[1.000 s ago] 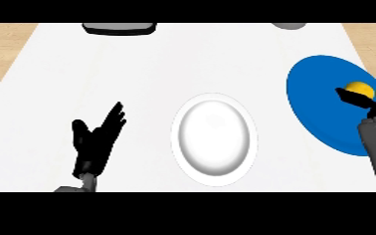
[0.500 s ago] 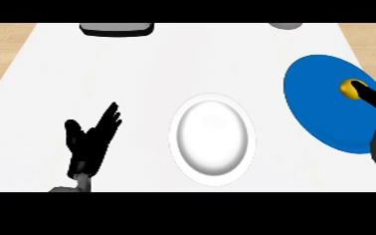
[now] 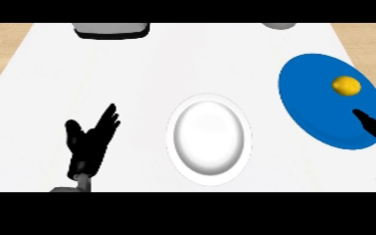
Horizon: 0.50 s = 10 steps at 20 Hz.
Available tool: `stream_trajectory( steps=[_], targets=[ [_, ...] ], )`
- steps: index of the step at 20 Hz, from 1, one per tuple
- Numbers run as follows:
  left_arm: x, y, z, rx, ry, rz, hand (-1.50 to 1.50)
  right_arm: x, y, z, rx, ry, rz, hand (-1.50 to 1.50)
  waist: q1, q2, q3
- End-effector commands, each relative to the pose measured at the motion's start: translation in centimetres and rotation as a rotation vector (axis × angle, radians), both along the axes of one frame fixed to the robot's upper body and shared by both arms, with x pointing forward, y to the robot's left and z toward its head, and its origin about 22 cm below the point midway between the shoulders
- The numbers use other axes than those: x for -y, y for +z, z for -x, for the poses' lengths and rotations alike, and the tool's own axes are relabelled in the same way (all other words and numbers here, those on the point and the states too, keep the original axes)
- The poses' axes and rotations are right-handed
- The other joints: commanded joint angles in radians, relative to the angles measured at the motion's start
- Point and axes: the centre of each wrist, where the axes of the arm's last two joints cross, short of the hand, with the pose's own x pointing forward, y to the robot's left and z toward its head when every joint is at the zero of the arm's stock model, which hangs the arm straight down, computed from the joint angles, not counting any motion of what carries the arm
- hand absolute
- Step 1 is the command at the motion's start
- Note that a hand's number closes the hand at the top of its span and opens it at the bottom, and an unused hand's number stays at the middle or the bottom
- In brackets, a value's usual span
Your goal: Pick the lemon from the plate and place it in the plate
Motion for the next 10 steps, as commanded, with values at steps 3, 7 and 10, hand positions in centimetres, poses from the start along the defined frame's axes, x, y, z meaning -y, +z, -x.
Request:
stream_trajectory(
  steps=[3, 7, 10],
  targets=[
    [0.7, 1.2, 0.0, 0.009, -0.001, -0.006, 0.0, -2.9, -0.1, 4.8, -0.007, 0.127, -0.014, -1.5, 0.0, -0.002, -0.001],
    [-0.8, 1.5, -0.2, 0.001, -0.003, 0.0, 0.0, -3.0, -0.8, 10.9, -0.086, 0.132, 0.013, -1.5, -0.002, -0.001, -0.001],
    [-0.3, 1.7, 0.5, -0.005, -0.007, 0.014, 0.0, -3.3, -0.1, 12.7, -0.133, 0.136, 0.036, -1.5, 0.003, 0.0, 0.0]
  ],
)
